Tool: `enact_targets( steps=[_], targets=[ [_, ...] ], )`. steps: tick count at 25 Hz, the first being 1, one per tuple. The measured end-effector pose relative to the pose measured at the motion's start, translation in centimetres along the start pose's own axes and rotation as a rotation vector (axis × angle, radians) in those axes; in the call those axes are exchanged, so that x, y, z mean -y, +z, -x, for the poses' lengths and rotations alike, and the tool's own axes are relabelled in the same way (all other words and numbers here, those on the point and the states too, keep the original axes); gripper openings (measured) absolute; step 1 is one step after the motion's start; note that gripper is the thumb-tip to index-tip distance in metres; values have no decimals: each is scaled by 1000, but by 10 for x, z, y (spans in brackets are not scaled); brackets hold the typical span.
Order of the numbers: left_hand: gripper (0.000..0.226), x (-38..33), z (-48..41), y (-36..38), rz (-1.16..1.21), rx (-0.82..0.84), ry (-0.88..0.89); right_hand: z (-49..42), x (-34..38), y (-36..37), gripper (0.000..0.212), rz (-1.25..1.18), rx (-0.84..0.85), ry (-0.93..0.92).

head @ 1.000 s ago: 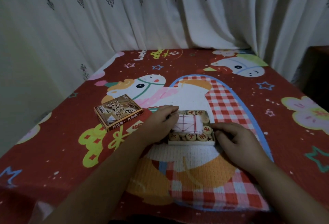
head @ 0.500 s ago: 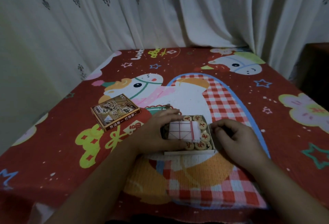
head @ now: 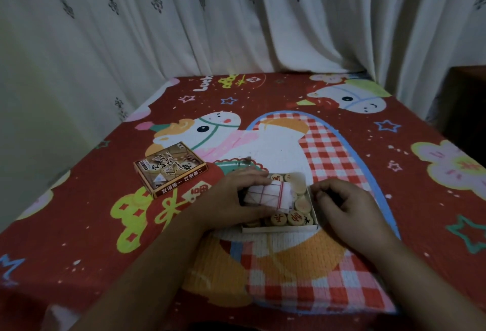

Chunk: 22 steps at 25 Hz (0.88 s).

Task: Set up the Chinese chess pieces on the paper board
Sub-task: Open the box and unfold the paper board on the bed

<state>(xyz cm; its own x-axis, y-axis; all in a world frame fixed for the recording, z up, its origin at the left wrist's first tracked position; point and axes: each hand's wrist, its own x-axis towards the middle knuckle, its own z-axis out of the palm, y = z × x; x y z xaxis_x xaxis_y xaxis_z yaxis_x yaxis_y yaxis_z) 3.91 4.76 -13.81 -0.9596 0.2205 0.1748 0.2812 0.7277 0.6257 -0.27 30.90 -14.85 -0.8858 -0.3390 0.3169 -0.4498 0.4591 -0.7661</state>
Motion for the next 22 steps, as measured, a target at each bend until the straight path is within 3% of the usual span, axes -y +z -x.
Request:
enact_targets(
  steps=[5,8,13,14,16,19,22],
  targets=[
    [31,3,-5,1,23,-74,23,-1,2,0,22,34,17,-18],
    [24,-2,-15,-5,92,-200,18,-15,11,0,18,-21,40,25],
    [20,-14,-60,-15,616,-477,-196,-70,31,8,10,-261,-29,55],
    [20,-12,-72,-15,718,-497,-225,-83,33,10,17,-344,-6,66],
    [20,-8,-95,-13,856,-514,-275,-106,38,13,23,-439,48,115],
    [21,-1,-118,-9,1023,-494,-321,-126,37,15,11,-507,47,175],
    [18,12,-122,-11,1113,-469,-373,-133,20,18,28,-572,-18,174]
  ],
)
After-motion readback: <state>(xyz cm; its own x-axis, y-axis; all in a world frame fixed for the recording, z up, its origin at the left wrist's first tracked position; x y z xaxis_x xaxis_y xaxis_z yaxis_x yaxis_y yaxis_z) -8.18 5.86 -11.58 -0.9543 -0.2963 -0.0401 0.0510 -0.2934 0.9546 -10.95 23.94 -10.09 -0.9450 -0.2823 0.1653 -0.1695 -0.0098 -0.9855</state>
